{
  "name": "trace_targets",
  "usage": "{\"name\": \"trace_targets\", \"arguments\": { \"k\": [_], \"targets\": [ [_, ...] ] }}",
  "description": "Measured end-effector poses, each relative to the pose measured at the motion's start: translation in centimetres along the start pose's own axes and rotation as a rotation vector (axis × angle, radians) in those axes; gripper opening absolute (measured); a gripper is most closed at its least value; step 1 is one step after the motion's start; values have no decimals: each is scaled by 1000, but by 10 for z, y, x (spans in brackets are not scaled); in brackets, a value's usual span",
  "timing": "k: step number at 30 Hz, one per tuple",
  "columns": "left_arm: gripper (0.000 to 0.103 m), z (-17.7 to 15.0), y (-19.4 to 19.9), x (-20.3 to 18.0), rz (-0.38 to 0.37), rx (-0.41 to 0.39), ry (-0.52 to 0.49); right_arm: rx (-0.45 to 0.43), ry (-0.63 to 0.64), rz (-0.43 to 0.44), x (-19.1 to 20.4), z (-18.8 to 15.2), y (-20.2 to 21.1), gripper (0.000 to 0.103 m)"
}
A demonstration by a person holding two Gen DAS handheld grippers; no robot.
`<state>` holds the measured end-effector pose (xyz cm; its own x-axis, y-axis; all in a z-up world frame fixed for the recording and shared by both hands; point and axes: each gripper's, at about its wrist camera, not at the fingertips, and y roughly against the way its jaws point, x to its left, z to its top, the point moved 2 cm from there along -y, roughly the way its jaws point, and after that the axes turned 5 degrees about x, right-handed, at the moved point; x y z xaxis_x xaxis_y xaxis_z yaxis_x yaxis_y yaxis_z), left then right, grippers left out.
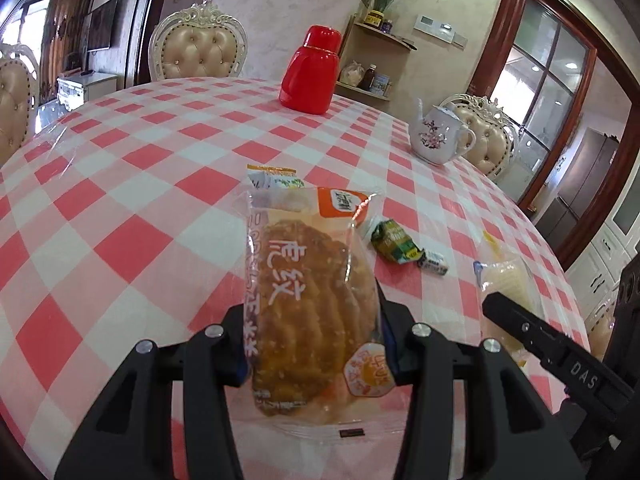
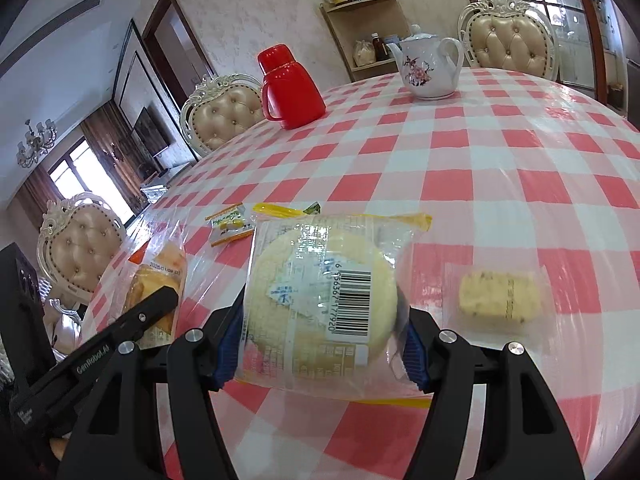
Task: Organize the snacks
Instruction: 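Lift both held snacks and carry them toward the purple-rimmed container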
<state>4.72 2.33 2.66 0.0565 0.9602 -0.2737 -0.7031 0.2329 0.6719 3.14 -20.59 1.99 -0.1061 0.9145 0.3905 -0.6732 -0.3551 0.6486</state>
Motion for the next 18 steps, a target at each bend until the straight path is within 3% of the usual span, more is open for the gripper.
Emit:
{"name": "trace_targets", "arguments": {
  "k": [9,18],
  "targets": [
    [48,-17,18,5,-58,-3,46,28,-39,63,7,-29,13,64],
    [48,-44,50,-1,-61,-25,29,44,-90,152,14,-55,33,64]
  ]
}}
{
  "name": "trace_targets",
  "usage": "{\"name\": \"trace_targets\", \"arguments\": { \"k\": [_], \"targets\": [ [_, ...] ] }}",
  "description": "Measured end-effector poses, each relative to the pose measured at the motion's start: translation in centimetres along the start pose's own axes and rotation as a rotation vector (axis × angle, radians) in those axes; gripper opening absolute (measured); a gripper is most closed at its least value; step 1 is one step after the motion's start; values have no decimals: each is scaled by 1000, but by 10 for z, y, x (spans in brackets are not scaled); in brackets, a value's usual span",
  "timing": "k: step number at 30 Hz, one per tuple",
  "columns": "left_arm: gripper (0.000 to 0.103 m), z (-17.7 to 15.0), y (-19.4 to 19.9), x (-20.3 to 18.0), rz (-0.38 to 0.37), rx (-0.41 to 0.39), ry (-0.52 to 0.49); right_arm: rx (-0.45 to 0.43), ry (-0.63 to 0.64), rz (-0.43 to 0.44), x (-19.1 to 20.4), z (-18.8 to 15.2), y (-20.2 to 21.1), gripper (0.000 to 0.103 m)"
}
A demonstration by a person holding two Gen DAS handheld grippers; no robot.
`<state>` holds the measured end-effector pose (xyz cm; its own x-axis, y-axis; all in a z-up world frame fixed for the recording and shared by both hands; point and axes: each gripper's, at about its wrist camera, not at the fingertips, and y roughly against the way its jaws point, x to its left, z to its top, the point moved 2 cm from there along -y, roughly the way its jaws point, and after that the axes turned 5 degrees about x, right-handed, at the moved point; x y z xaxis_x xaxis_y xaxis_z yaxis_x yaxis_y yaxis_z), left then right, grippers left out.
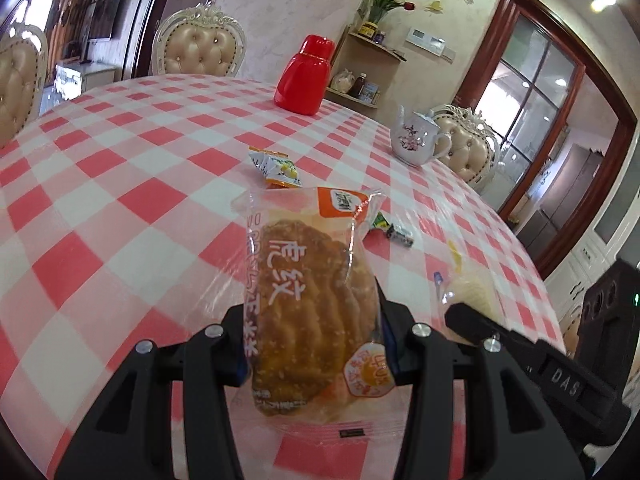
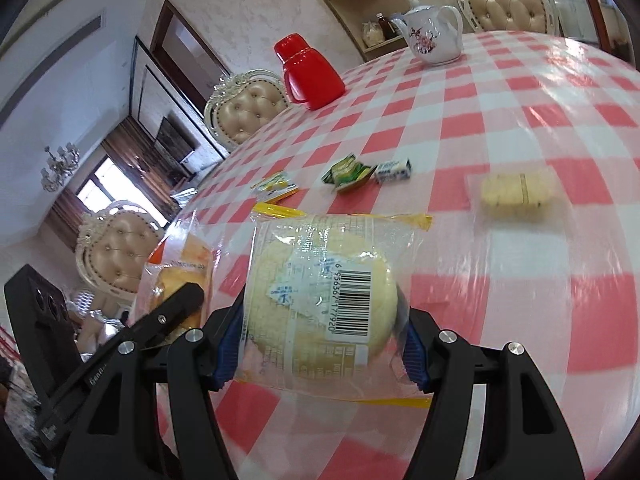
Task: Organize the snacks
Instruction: 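Lift both held snacks and carry them toward the purple-rimmed container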
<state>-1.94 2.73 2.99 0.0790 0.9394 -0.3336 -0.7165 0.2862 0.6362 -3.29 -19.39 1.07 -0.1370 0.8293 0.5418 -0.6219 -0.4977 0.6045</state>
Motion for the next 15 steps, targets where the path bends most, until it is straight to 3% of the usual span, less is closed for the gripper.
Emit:
{"name": "trace_targets", "arguments": {
  "k": [6,15],
  "targets": [
    [48,-22,21,-5,58,19,-63,13,-8,31,5,-17,12,64],
    [48,-46,57,5,123,32,-79,41,27,60,23,-41,22,64]
  ]
}}
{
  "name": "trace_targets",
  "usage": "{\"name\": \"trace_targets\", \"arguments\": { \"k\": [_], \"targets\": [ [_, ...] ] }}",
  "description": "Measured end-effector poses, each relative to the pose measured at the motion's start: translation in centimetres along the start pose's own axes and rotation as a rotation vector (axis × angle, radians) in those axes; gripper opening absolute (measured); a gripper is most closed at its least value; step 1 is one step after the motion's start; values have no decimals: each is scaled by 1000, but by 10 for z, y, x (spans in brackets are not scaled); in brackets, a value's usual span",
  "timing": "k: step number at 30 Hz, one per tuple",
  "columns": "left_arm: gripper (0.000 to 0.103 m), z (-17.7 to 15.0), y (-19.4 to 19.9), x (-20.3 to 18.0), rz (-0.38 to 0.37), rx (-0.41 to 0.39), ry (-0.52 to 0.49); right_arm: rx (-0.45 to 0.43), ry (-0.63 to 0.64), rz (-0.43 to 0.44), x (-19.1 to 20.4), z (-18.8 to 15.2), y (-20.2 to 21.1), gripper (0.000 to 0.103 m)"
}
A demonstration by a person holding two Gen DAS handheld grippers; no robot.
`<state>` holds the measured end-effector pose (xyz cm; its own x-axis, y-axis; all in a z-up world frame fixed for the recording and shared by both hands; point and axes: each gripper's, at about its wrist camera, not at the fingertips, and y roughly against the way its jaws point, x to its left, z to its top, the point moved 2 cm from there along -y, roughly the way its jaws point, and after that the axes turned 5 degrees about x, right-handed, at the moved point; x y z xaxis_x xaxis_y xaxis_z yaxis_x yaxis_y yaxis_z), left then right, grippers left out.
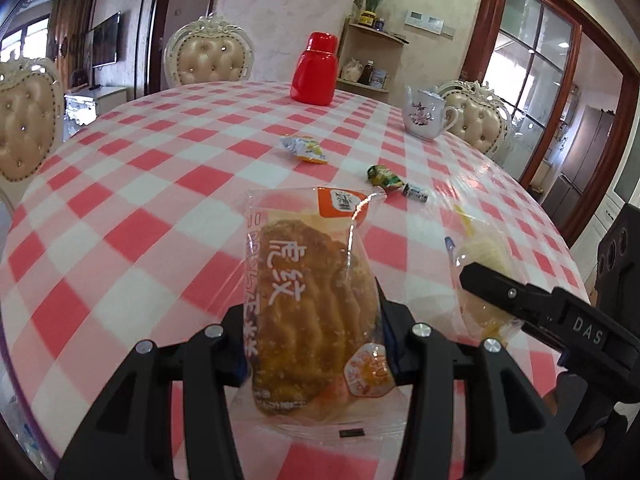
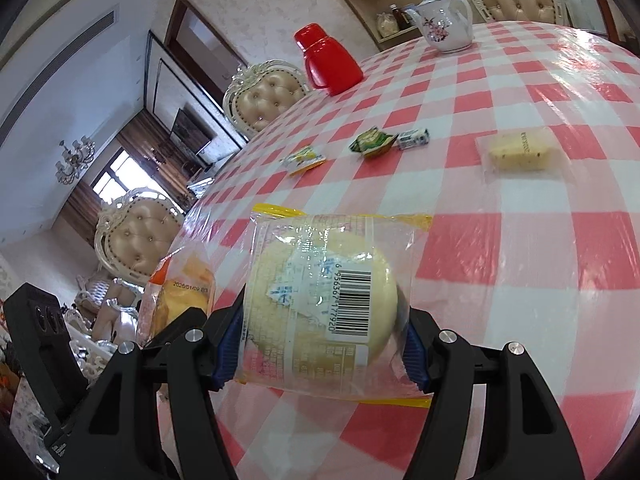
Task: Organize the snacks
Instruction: 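Lift both held snacks and carry them toward the purple-rimmed container, then open both tools over the container to drop the two snacks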
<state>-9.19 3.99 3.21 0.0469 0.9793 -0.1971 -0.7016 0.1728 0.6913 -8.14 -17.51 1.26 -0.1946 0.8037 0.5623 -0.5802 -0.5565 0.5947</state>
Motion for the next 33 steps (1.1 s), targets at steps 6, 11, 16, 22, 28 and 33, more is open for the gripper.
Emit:
{"name": "trace_targets", "arguments": {
  "k": [6,11,16,22,28,33],
  "targets": [
    [48,-12,21,21,31,-7,13,31,54,29,25,-13,-1,64],
    [48,-21,38,38,53,-18,16,60,127,70,58,-28,-2,64],
    [48,-36,61,64,80,-26,32,99,223,113,97,-48,-5,64],
    [48,-49,87,104,128,-31,58,151,350,162,151,-74,-13,64],
    [48,-50,126,151,217,-62,77,218,482,201,204,-108,-28,64],
    [48,-53,162,191,285,-64,86,274,601,231,246,-139,-40,64]
  ]
}}
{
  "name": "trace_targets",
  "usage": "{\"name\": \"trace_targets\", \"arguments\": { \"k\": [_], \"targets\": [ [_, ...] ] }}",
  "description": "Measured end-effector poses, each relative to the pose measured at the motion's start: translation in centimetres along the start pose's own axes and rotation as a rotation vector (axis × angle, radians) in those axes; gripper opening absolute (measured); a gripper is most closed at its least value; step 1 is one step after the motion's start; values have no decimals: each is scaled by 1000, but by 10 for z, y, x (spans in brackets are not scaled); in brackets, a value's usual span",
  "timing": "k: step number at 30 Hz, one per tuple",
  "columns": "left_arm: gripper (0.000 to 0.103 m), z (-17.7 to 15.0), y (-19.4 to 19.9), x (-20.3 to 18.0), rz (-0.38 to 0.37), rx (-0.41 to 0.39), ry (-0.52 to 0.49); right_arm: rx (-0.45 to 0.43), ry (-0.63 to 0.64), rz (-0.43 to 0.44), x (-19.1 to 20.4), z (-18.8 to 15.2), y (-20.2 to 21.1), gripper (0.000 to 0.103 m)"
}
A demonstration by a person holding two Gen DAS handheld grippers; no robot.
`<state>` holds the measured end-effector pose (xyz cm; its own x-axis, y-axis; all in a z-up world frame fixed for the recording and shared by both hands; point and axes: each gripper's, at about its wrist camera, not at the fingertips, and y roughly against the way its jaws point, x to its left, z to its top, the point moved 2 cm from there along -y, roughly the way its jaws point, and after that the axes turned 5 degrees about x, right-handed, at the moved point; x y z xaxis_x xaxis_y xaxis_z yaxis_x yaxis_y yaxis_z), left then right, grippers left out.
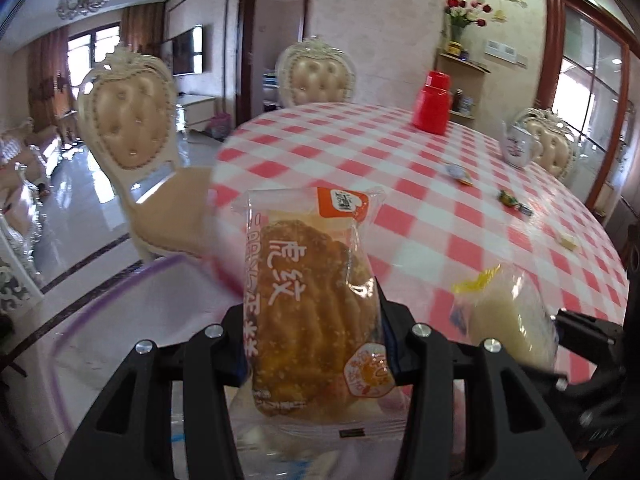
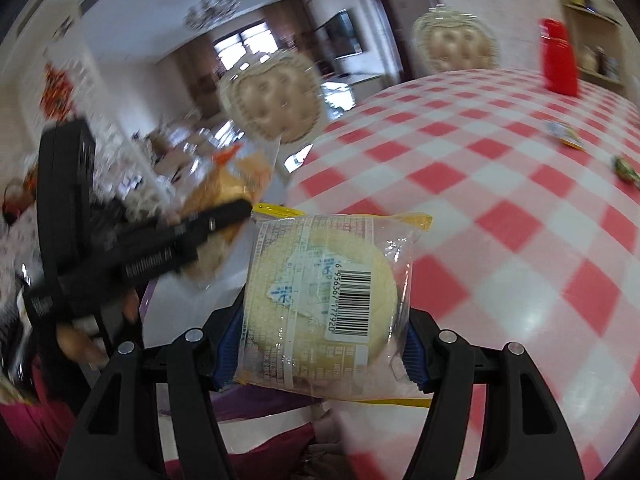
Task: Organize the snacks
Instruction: 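Open both tools over the container to drop the two snacks, then grasp the green snack packet with the left tool while the right tool grasps the yellow cake bag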
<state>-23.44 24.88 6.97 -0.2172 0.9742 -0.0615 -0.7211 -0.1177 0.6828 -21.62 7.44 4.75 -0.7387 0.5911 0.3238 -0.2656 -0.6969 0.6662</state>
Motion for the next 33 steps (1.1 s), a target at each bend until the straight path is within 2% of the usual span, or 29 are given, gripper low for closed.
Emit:
{"name": "trace_targets", "arguments": {
  "k": [2,5,7,8,9,10,11,13,16,18,20,24,28,33],
  "targets": [
    [48,-2,6,13,23,17,-18,22,35,19,16,1,-10,64],
    [49,-5,10,30,106,66,-77,59,106,44,43,0,-28,64],
    [50,-6,14,41,159,79,-91,97,157,101,63,-6,-39,65],
    [58,-6,16,46,186,92,-91,117,178,140,70,-8,-43,66],
    [74,-5,20,51,225,98,-90,121,196,167,76,-10,-43,68],
    [81,-3,24,55,258,80,-77,99,208,172,78,-9,-39,76],
    [88,0,34,60,297,36,-43,76,209,164,76,-8,-35,78],
    [95,4,45,65,299,-17,13,15,175,137,59,-2,-20,79],
    [96,9,47,56,222,-56,59,-41,86,91,20,4,0,79],
    [96,12,40,41,155,-62,86,-81,1,22,-18,7,17,79],
    [97,17,25,9,38,-39,109,-123,-94,-55,-63,7,35,79],
    [100,38,-3,-77,-152,-31,39,-201,-279,-207,-144,-1,74,79],
    [100,67,-43,-148,-241,-45,-4,-262,-411,-300,-217,-15,112,81],
    [101,112,-130,-210,-261,-9,102,-310,-528,-362,-293,-27,148,84]
  ]
}}
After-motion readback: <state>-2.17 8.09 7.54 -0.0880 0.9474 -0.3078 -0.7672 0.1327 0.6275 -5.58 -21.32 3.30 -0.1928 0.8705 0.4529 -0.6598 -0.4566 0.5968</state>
